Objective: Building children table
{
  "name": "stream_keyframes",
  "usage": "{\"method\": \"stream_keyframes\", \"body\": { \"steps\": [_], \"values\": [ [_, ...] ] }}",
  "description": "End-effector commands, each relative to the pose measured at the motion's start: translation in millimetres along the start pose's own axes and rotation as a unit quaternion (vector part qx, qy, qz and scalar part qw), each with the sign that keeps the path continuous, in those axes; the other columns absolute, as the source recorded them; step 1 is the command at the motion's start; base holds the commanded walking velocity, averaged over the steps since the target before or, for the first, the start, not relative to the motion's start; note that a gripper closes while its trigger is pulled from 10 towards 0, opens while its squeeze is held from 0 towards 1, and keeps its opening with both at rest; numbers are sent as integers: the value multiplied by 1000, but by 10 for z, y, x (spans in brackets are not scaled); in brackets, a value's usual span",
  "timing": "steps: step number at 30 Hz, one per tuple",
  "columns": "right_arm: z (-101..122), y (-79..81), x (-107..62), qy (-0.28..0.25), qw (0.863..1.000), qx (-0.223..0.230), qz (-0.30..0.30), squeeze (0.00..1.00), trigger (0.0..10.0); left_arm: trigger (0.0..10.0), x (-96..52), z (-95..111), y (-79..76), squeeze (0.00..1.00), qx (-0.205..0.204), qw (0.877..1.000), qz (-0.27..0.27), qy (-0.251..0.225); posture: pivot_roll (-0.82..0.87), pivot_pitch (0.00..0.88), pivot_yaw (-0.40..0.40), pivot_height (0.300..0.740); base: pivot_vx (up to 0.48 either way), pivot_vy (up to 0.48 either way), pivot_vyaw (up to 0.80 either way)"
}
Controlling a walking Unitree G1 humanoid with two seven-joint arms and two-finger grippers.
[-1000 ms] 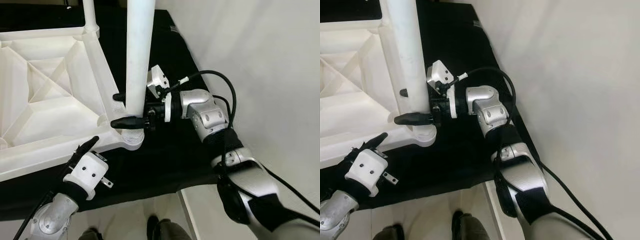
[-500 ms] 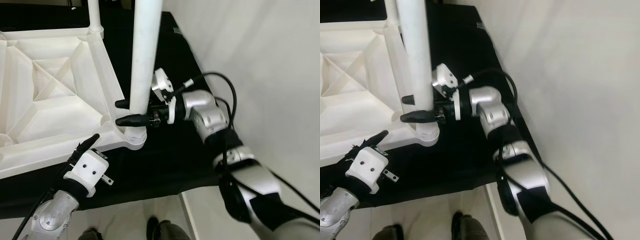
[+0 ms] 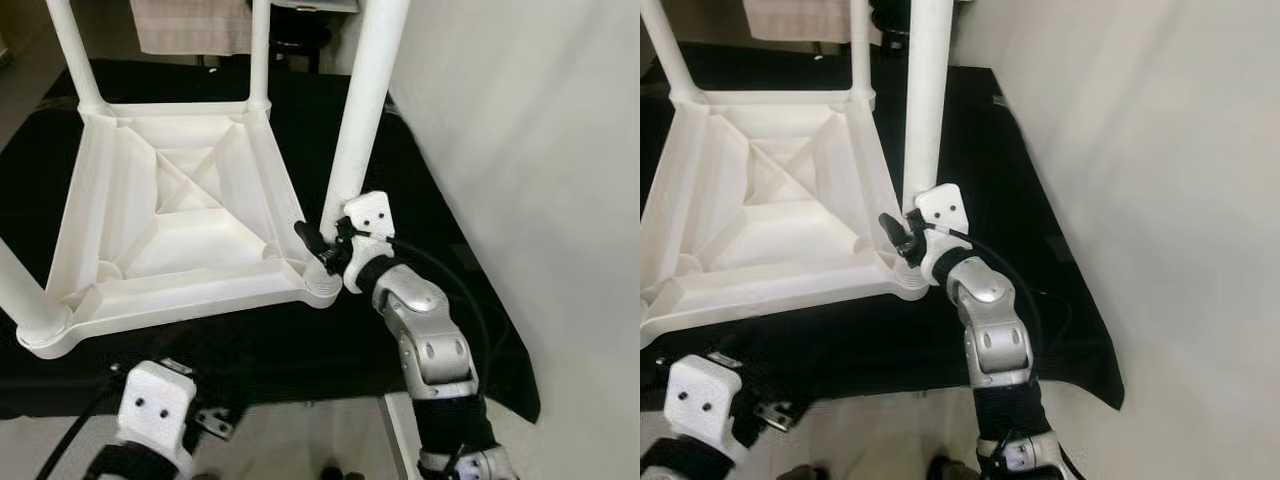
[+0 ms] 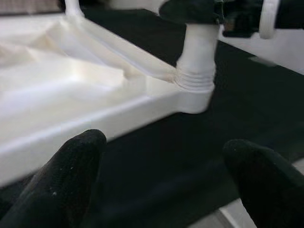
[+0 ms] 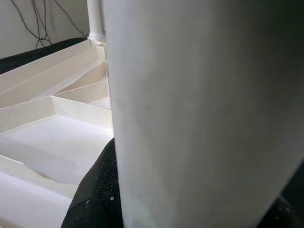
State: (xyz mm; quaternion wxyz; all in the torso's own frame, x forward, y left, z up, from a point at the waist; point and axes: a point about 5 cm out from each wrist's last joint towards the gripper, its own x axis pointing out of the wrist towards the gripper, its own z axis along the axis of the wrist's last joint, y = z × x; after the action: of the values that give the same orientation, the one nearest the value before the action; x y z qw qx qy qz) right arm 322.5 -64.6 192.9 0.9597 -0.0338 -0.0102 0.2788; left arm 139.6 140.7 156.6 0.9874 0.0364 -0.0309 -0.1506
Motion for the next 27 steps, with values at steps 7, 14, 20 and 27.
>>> {"method": "stream_keyframes", "body": {
  "steps": [7,14,20,27],
  "values": [
    [-171,262,148,62,990,50,112,1000,10000,10000,129,-59,-36,0,-57,998,-2,-21,0,211,-173,740,0,0,0],
    [186,89,235,3,927,-9,376,0,10000,10000,160,-21,-85,0,-78,996,-27,-23,27,227,-174,740,0,0,0],
    [242,96,290,3,896,-9,445,0,10000,10000,150,-12,-113,0,-81,996,-22,-25,48,232,-175,740,0,0,0],
    [276,74,362,26,856,-33,515,0,0,10000,145,0,-107,0,-65,997,-19,-28,74,243,-185,740,0,0,0]
  ]
}}
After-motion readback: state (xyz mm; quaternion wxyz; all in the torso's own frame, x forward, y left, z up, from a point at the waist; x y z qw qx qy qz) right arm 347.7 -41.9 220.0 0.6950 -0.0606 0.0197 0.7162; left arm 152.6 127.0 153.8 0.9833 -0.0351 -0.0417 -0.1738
